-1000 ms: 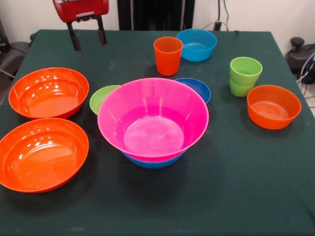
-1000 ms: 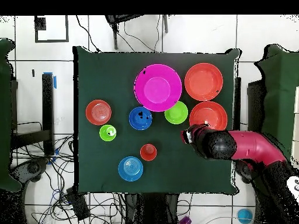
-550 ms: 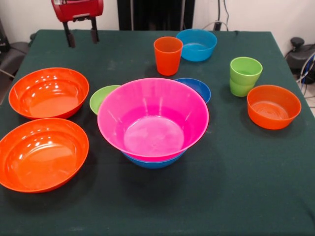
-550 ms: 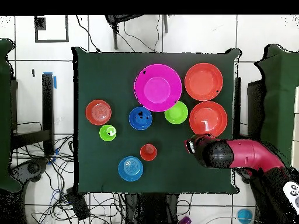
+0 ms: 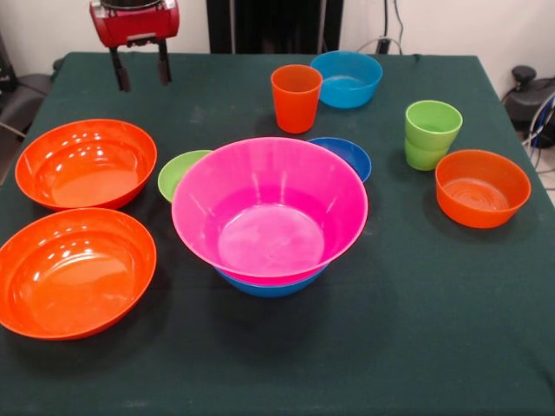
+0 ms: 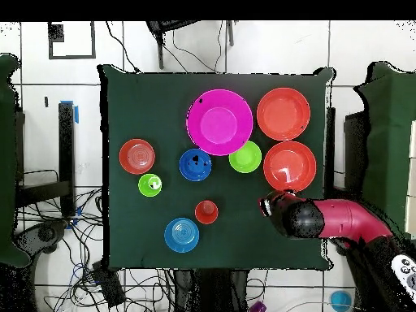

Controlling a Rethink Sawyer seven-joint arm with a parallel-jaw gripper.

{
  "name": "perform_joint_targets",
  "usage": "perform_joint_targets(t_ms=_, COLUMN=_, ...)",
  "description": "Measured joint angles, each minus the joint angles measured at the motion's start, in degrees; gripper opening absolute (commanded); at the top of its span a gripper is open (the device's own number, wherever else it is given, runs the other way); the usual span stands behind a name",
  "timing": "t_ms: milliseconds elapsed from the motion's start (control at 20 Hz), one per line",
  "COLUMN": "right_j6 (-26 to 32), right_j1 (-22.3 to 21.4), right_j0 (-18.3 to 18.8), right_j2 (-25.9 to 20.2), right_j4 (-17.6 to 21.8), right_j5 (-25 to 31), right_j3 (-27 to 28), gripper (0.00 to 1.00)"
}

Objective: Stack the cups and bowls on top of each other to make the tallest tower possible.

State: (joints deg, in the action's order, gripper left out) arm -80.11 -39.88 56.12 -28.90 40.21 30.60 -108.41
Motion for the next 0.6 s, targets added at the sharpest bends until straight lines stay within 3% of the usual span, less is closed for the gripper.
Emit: perform_joint_targets(t_ms=600, right_j6=0.0, right_j1=-3.01, right_j0=0.24, right_j2=-2.81, right_j4=-1.65, right_j5=0.02, right_j3=0.27, gripper=1.0)
